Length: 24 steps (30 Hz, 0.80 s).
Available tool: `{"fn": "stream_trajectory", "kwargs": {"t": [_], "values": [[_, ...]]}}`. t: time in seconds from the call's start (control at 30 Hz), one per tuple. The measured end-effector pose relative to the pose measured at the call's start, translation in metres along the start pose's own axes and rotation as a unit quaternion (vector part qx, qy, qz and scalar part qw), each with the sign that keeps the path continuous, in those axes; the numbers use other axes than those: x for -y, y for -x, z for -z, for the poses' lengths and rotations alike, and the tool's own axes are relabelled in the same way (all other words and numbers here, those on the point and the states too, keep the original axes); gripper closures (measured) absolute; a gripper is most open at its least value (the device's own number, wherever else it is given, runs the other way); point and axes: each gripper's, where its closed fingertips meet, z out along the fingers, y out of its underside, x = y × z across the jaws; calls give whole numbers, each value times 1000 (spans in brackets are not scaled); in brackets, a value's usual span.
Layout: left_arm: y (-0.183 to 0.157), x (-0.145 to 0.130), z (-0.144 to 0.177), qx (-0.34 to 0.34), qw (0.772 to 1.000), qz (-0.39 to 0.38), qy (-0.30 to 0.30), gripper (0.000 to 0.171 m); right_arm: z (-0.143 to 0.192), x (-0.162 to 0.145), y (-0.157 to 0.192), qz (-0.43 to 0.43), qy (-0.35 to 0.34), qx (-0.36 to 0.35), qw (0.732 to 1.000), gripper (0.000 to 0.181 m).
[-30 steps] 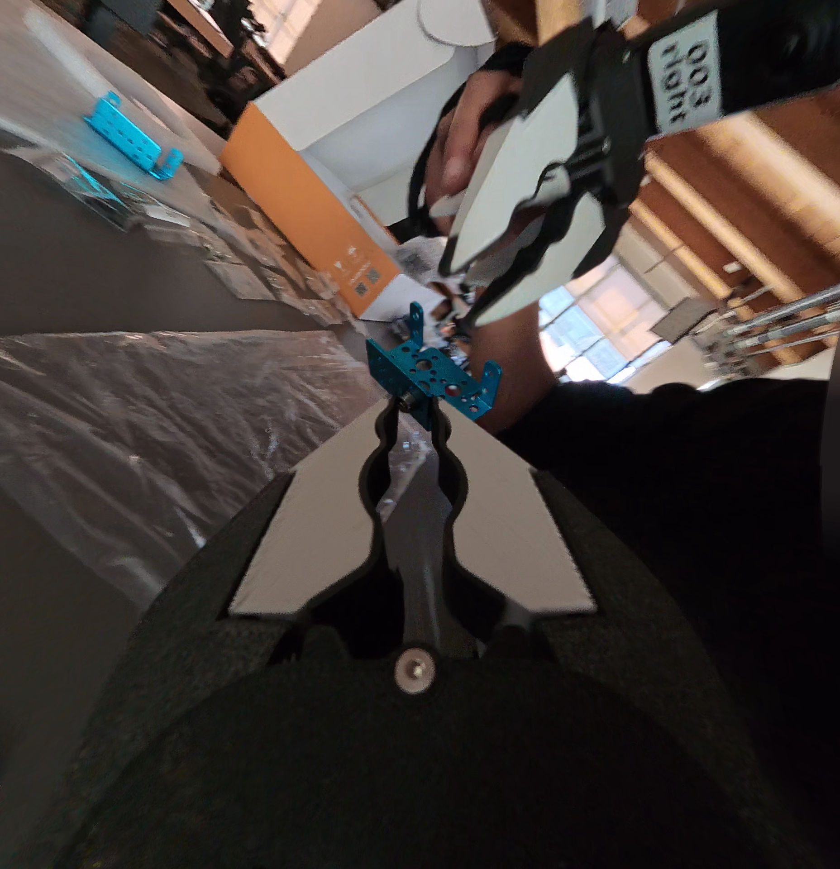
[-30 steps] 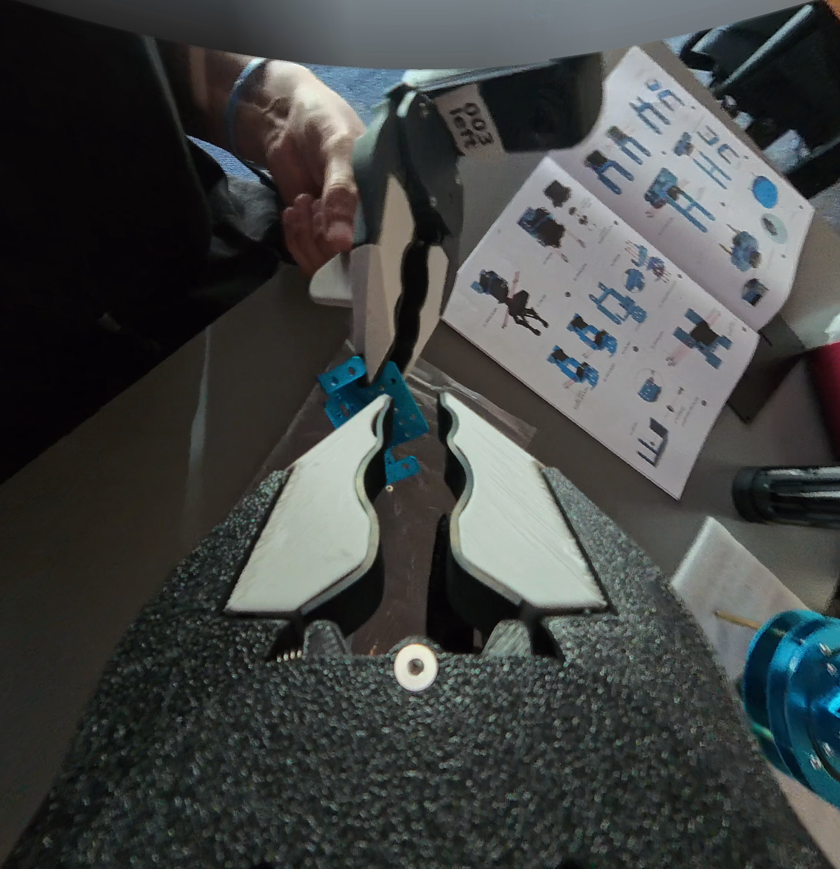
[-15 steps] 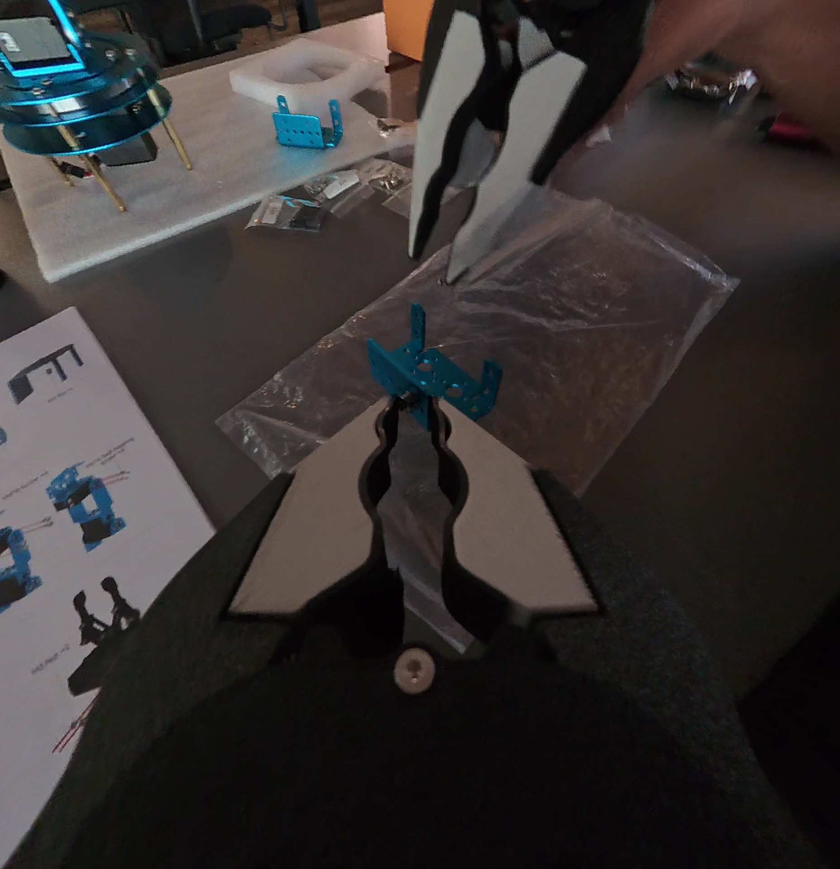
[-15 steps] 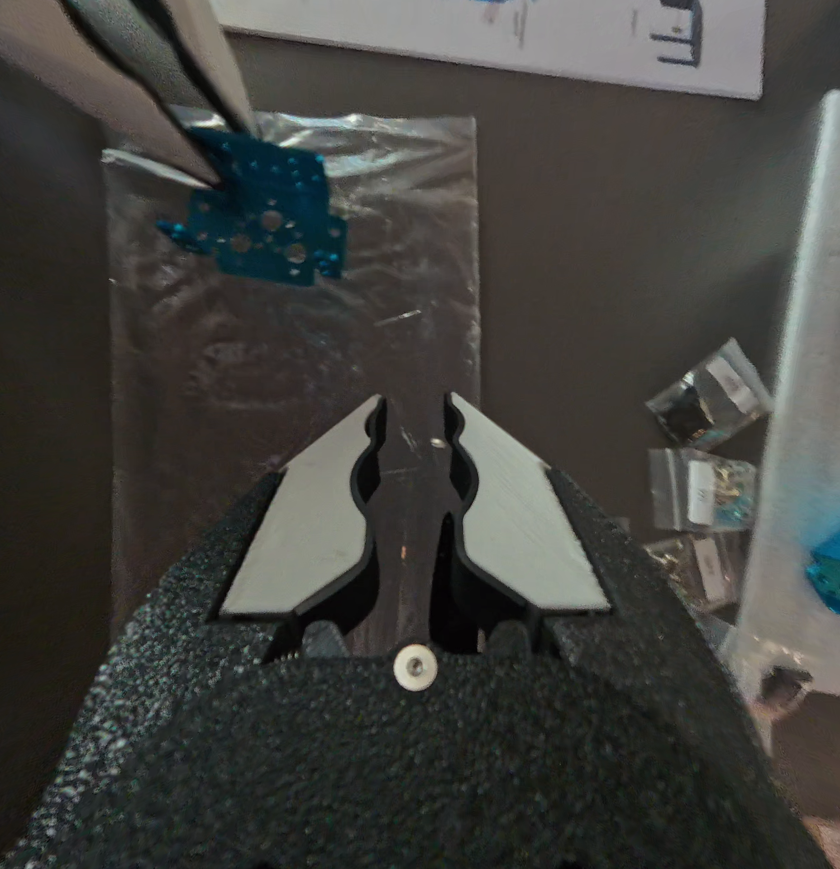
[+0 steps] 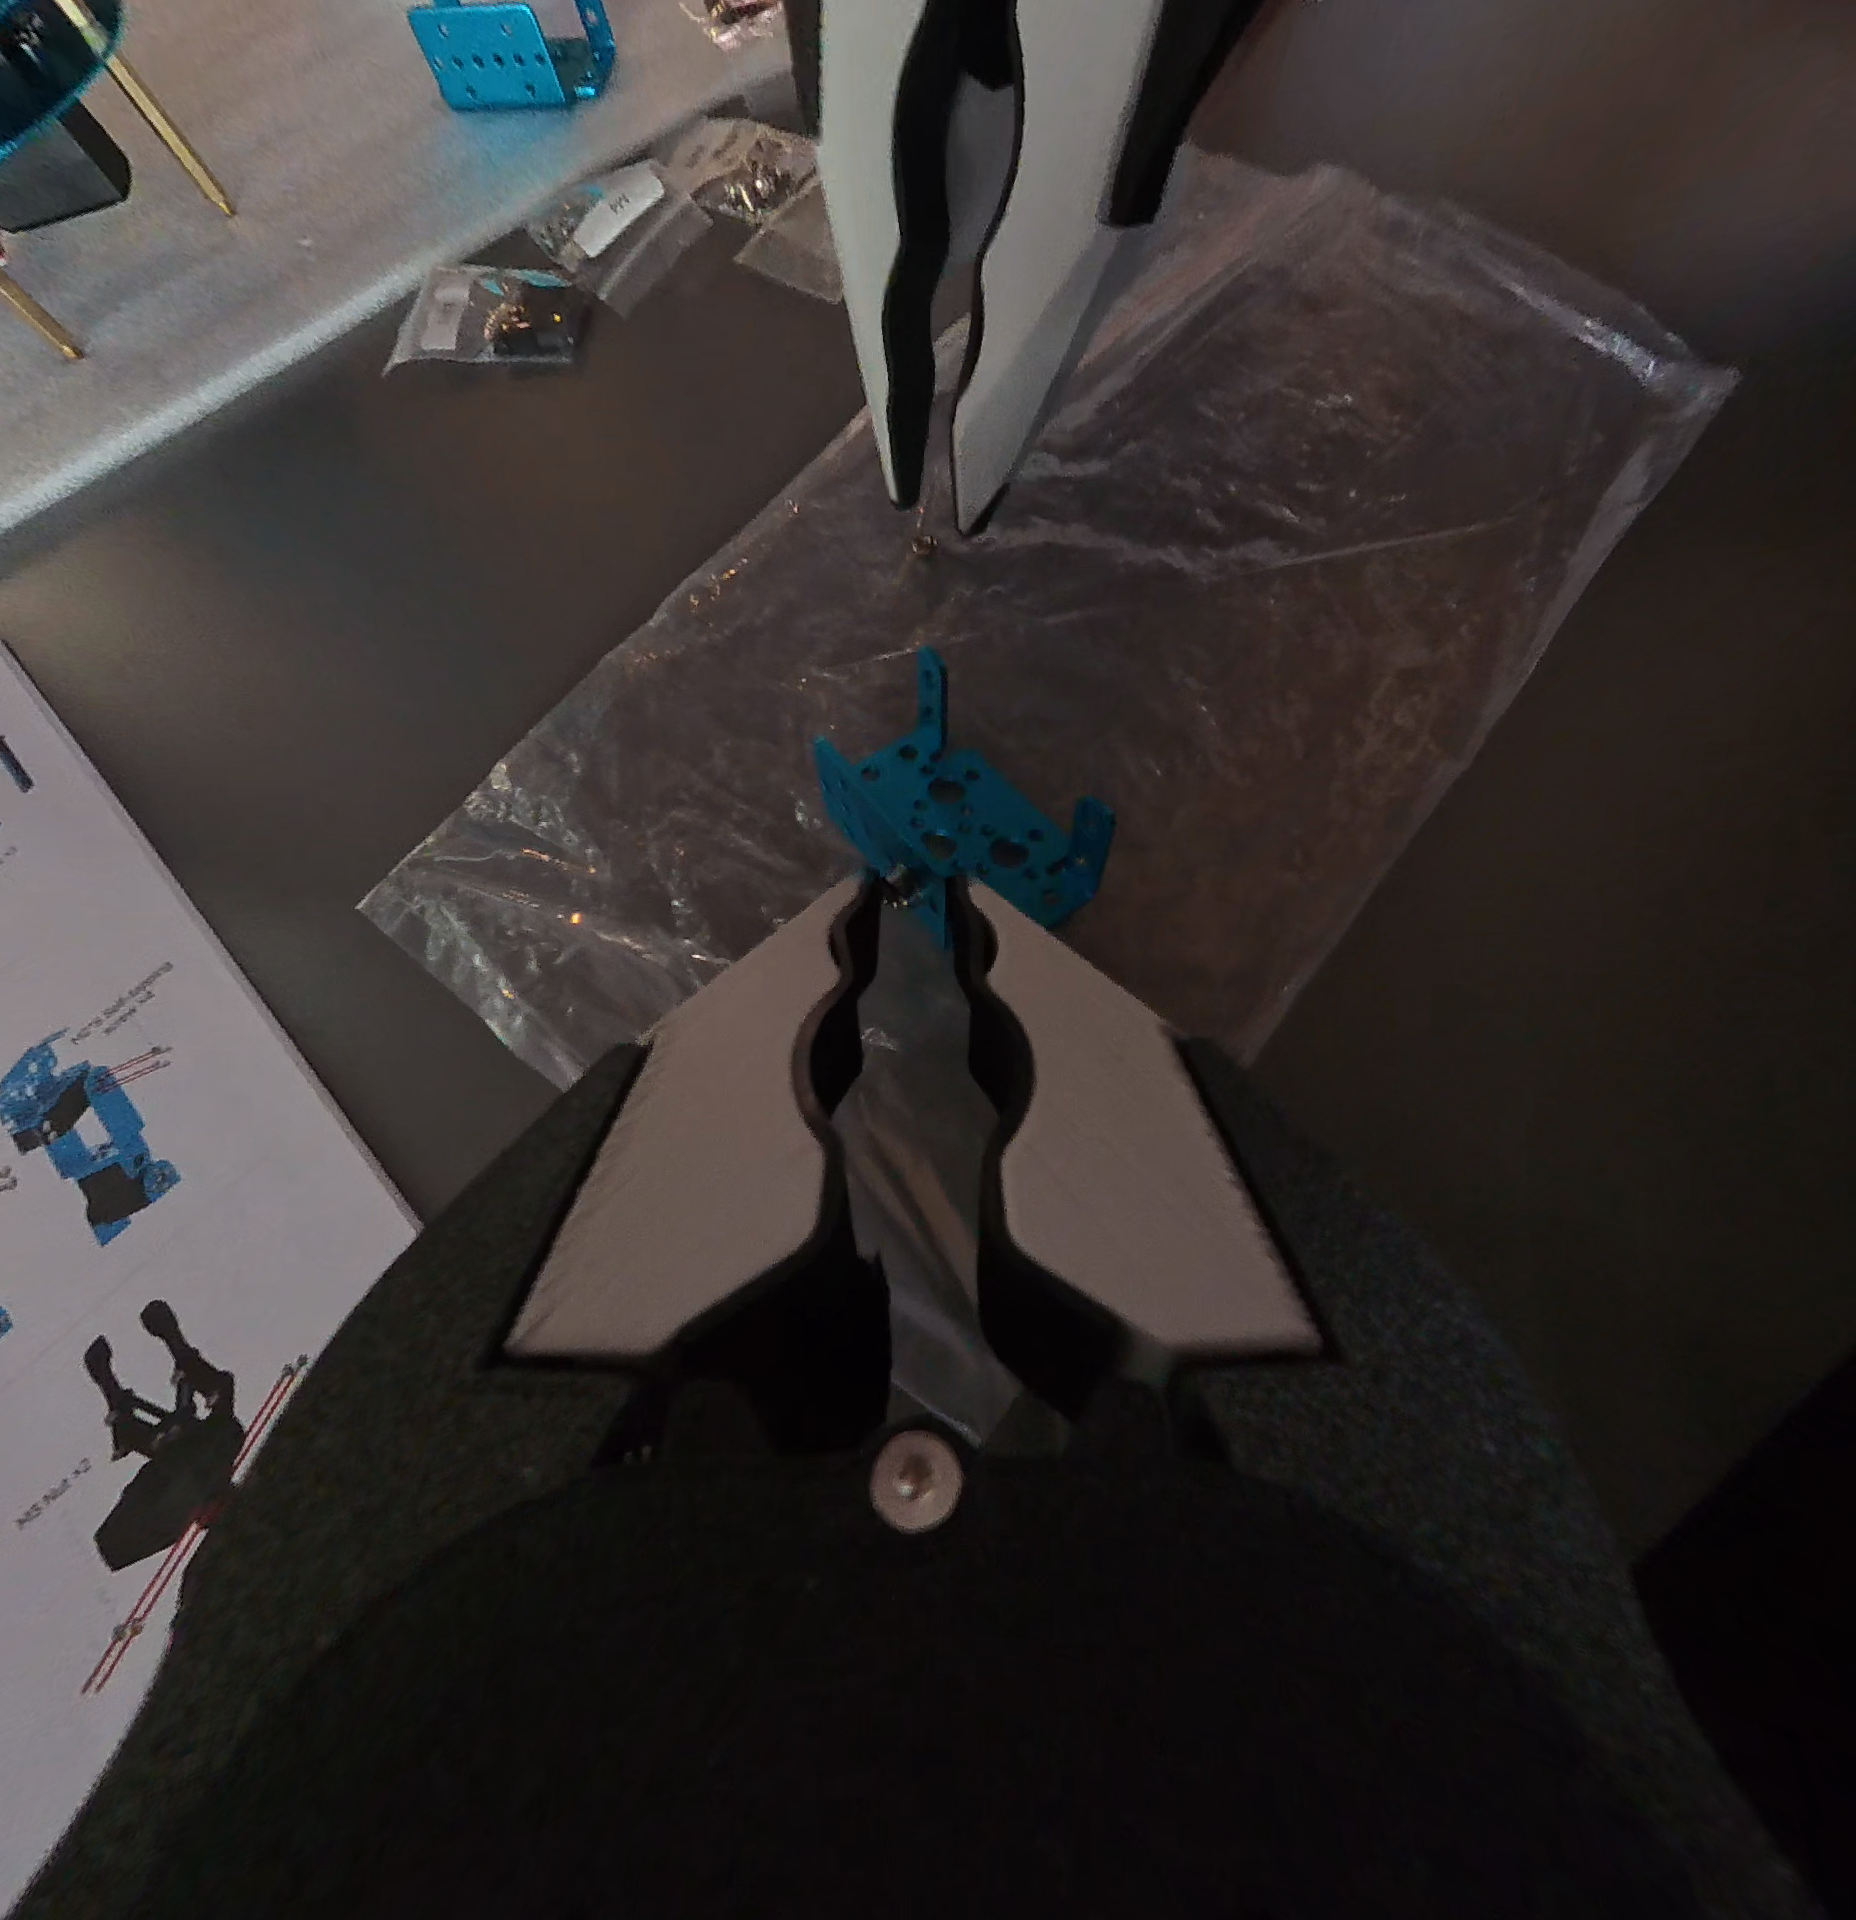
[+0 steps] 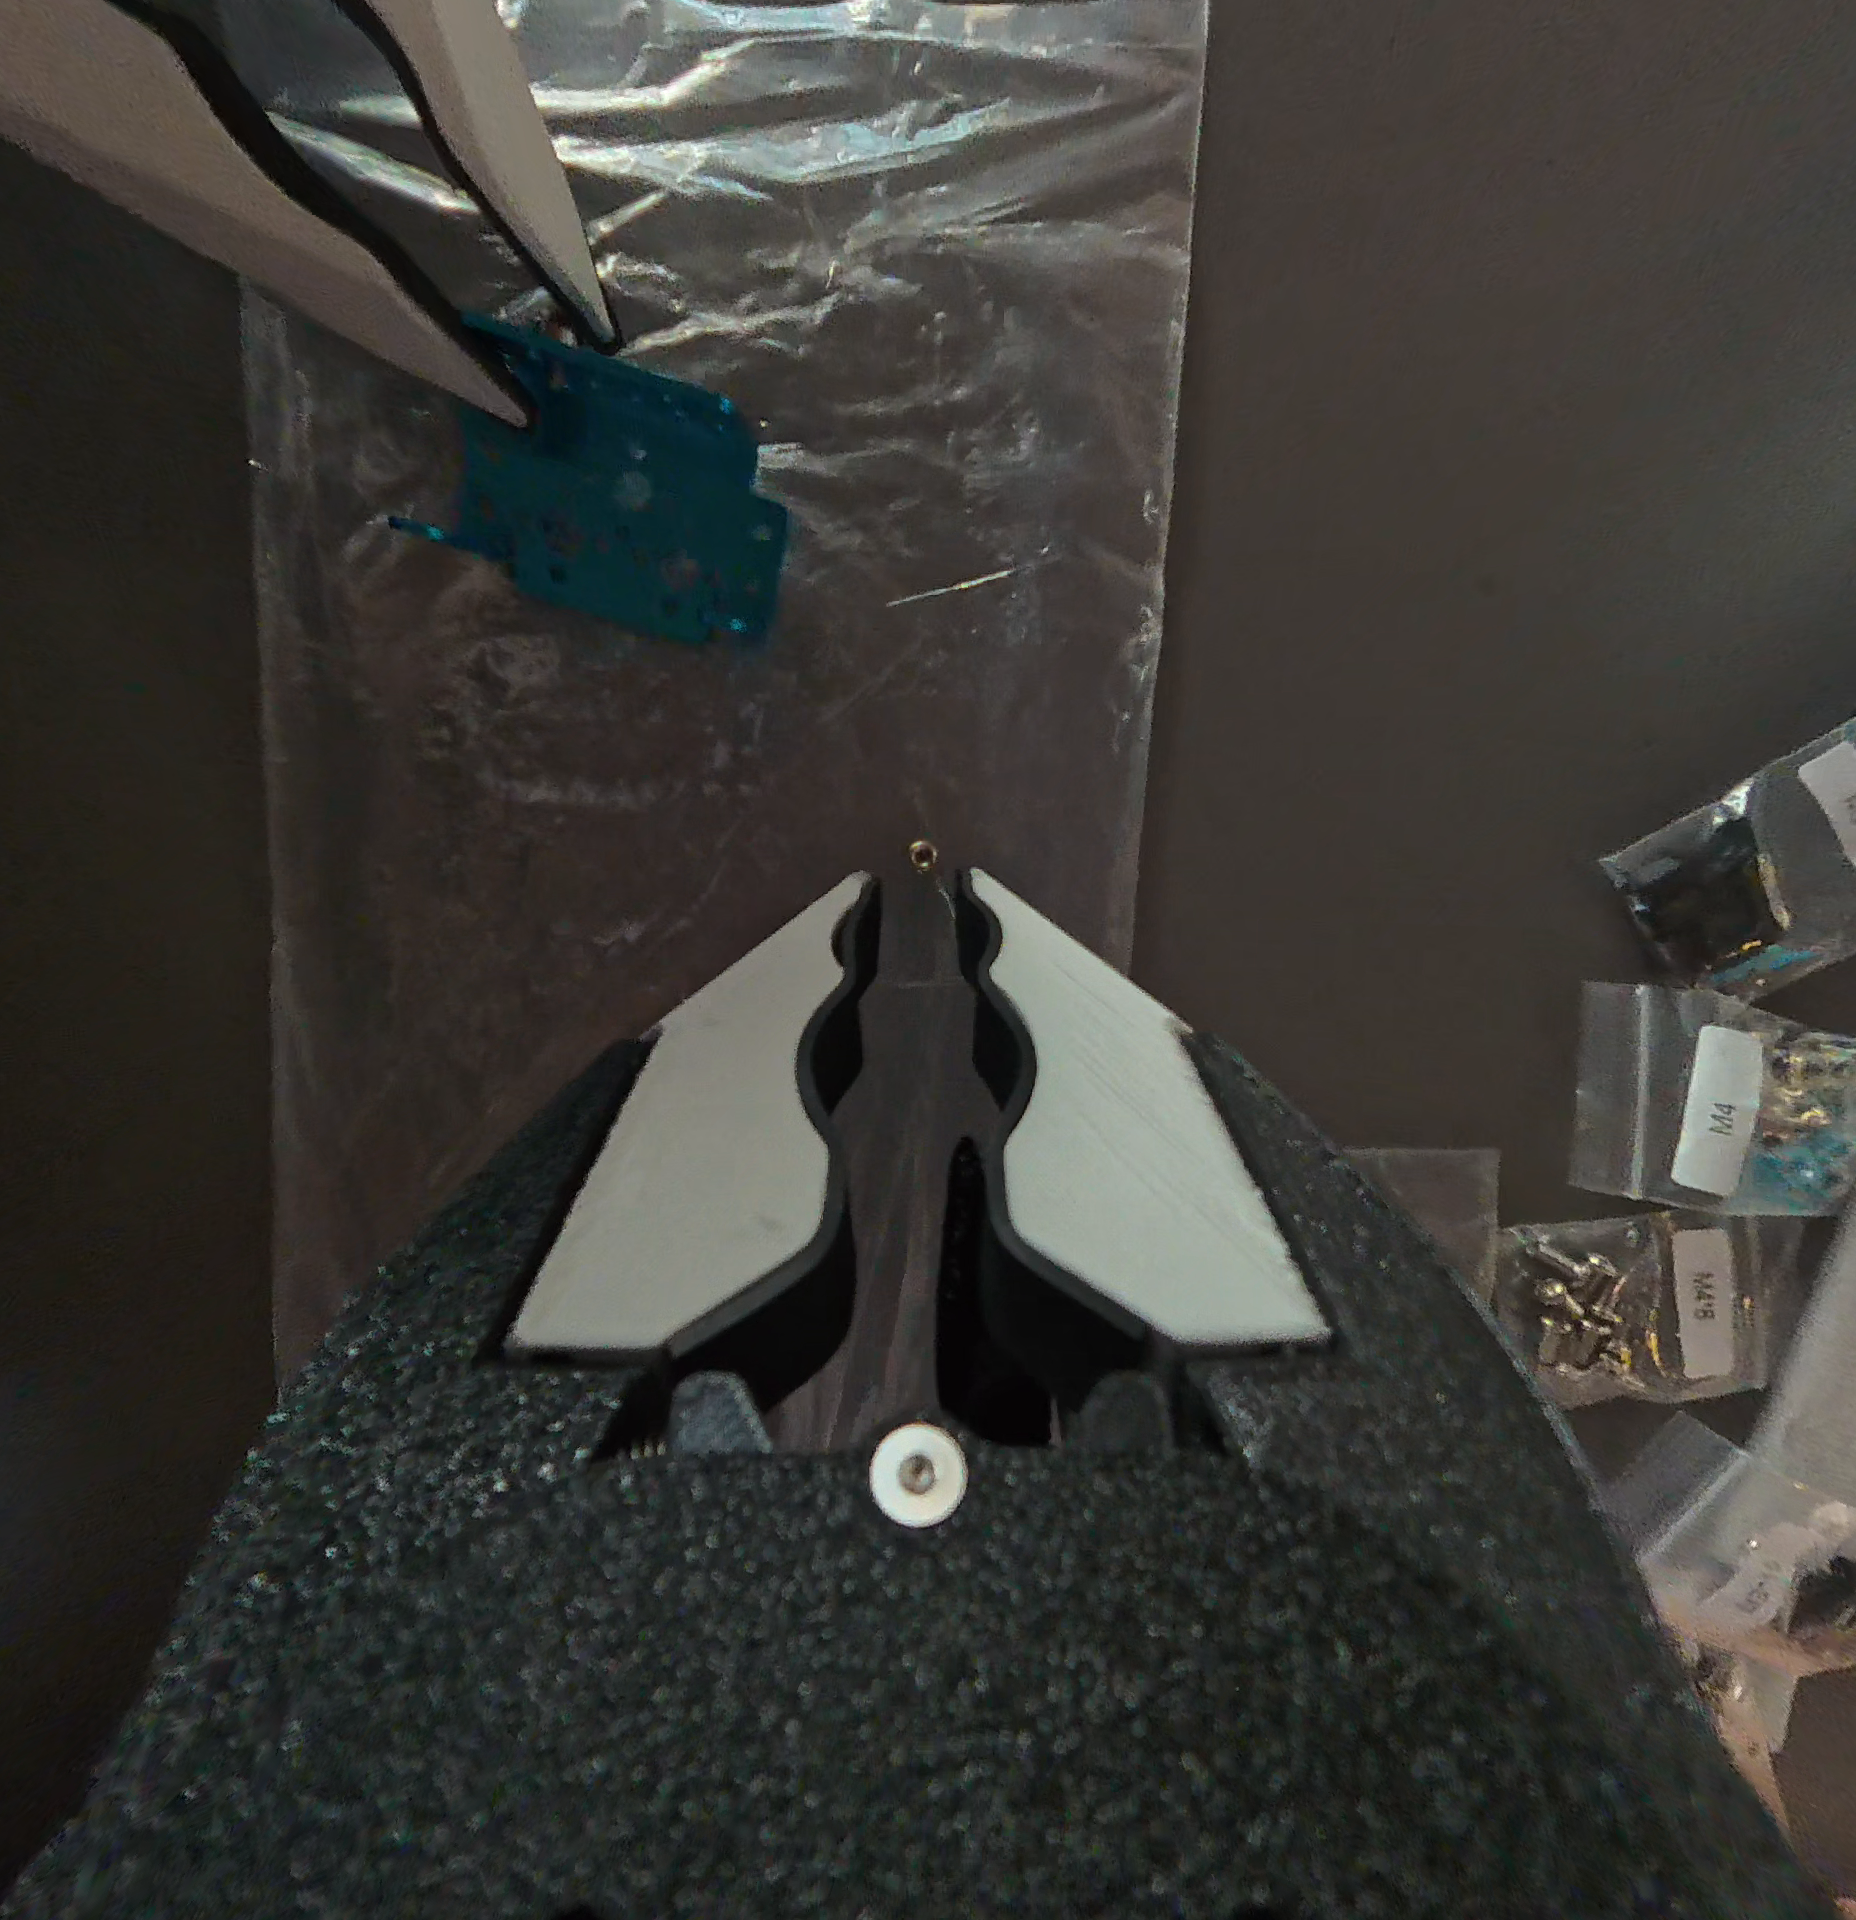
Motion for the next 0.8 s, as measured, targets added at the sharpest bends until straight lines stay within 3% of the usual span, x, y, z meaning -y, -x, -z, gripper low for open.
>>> {"fn": "stream_trajectory", "kwargs": {"t": [0.37,0.57,0.8], "values": [[-4,-8,-4,-5,1000,-11,26,158,-8,4,-2,18,31,13,999,177],[-2,-11,-2,-4,999,10,34,145,-8,3,-1,12,45,28,999,177],[-6,-10,-2,-12,999,32,30,150,-8,3,-2,30,51,11,998,177]]}}
